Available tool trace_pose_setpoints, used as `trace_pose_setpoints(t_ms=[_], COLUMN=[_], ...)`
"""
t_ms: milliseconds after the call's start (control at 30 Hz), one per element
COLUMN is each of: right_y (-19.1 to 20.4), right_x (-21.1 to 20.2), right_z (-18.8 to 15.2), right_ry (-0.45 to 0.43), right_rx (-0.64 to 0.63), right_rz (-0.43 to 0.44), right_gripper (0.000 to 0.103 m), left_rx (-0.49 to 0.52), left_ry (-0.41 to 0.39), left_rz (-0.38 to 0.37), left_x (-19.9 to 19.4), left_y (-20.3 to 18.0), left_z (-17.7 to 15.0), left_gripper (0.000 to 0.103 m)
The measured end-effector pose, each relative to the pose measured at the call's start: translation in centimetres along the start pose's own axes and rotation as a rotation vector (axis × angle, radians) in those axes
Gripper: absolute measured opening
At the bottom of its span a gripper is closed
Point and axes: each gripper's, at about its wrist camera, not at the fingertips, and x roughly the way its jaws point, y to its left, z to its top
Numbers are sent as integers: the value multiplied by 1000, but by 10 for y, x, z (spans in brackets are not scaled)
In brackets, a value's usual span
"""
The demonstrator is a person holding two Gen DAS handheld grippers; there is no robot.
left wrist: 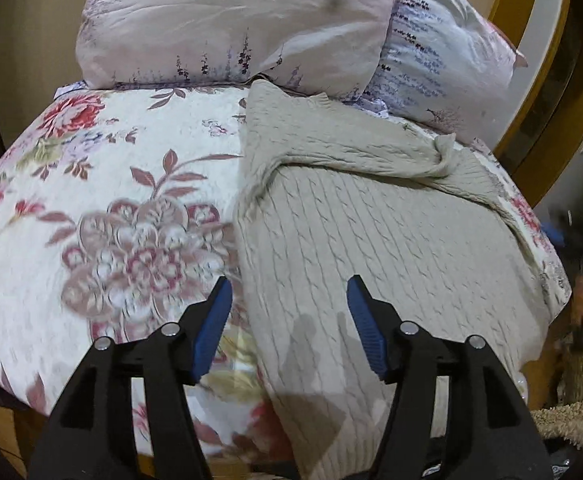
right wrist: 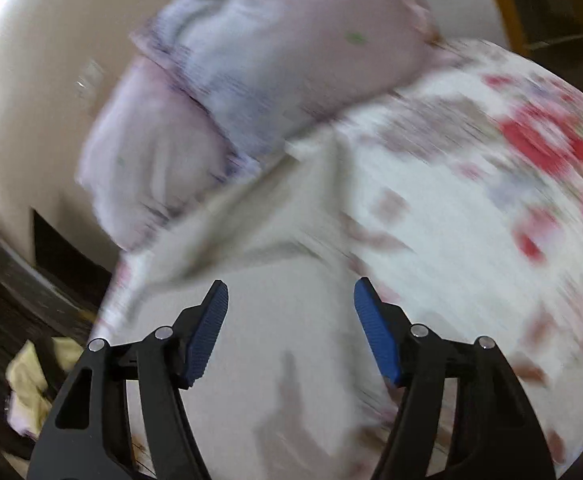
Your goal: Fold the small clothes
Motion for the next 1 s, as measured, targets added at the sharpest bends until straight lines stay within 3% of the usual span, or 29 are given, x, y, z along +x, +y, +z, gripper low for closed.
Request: trace_pose_setpoints(t_ms=[100,167,200,333,367,400,433,533,567,633,700,733,833,1000], right_y=[30,43,45,30,25,20,18,11,5,-10,-26,-32,-52,-75], right_x=[42,93,116,181,197,208,208,160,140,113,76,60,15,-21], right_z=[37,67,78,93,94,95,95,93,88,73,40,26,-20,-90], right_ry=[17,64,85,156,173,182,159,-42,-67,-39,-19,-23,20,180], right_rx=[5,48,74,181,195,189,193,205,202,216,218,210,185,255], right_rz=[-21,-71,-107,-178,-198,-194,-177,-92,-100,-115,-137,-139,-125,5], right_gripper=[68,65,60,55,23,6,6,6,7,19,70,77,77,58], left_rx=[-20,-37,-49,-90,-94,-94,-93,-84,-81,-86,-98,-107,-132,-170], left_ry=[-10,-5,-2,-5,-11,-13,-12,-18,-22,-28,-30,-31,-28,-28], left_rz=[22,26,23,2,-7,-11,-16,-35,-42,-68,-98,-119,-180,-236], left_x=[1,3,4,1,0,0,-1,-3,-4,-7,-9,-10,-14,-17], left_y=[-3,-4,-3,5,6,7,8,9,9,11,12,13,12,8], left_z=[-9,-15,-18,-30,-31,-31,-32,-34,-35,-37,-40,-43,-52,-69], left_gripper=[64,64,64,65,65,65,65,65,65,65,65,64,53,39])
